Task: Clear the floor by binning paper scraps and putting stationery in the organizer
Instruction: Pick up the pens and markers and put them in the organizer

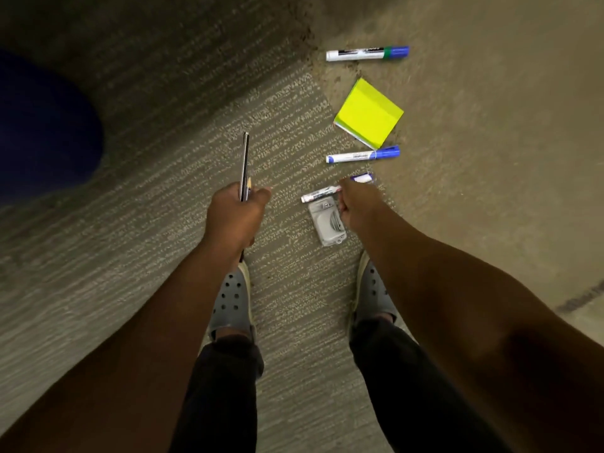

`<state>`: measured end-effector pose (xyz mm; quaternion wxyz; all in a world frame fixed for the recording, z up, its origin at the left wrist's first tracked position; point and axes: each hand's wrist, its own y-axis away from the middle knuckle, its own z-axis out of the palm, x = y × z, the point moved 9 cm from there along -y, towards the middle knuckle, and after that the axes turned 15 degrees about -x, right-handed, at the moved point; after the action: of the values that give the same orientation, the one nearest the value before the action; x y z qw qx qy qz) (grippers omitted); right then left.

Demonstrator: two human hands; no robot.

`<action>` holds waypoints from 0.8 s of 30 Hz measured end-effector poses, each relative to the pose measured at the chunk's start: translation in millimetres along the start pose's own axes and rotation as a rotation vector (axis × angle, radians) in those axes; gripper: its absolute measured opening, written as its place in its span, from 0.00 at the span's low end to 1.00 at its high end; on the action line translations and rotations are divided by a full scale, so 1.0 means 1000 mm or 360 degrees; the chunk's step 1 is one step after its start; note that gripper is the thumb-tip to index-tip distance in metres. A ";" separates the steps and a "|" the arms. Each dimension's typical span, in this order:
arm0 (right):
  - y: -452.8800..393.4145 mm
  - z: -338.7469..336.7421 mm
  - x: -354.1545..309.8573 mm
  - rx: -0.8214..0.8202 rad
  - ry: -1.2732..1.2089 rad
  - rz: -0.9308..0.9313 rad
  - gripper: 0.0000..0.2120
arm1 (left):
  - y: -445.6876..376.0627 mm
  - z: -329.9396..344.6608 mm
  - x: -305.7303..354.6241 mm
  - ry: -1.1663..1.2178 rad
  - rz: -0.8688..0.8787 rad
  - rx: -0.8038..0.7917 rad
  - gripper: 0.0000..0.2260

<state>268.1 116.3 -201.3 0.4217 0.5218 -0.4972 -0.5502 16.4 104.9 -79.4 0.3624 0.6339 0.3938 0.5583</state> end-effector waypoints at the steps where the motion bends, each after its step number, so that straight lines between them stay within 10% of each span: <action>1: 0.001 0.002 0.000 0.0024 -0.0067 0.0014 0.08 | 0.002 -0.001 -0.004 0.0002 -0.0004 0.0019 0.08; 12: 0.003 0.007 -0.040 0.0095 -0.0318 -0.0228 0.08 | -0.029 -0.004 0.034 -0.0428 0.0139 0.0157 0.09; 19: -0.002 -0.013 -0.044 0.0439 -0.0369 -0.0268 0.12 | -0.084 0.068 0.161 -0.1570 0.0815 0.0315 0.15; 24: 0.006 -0.010 -0.028 0.0191 -0.0096 -0.0230 0.11 | -0.135 0.123 0.210 -0.1983 0.0850 0.0336 0.14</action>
<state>280.9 141.6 -190.6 0.3338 0.5639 -0.5027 -0.5639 139.9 350.1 -125.6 0.3075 0.9442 -0.0056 0.1184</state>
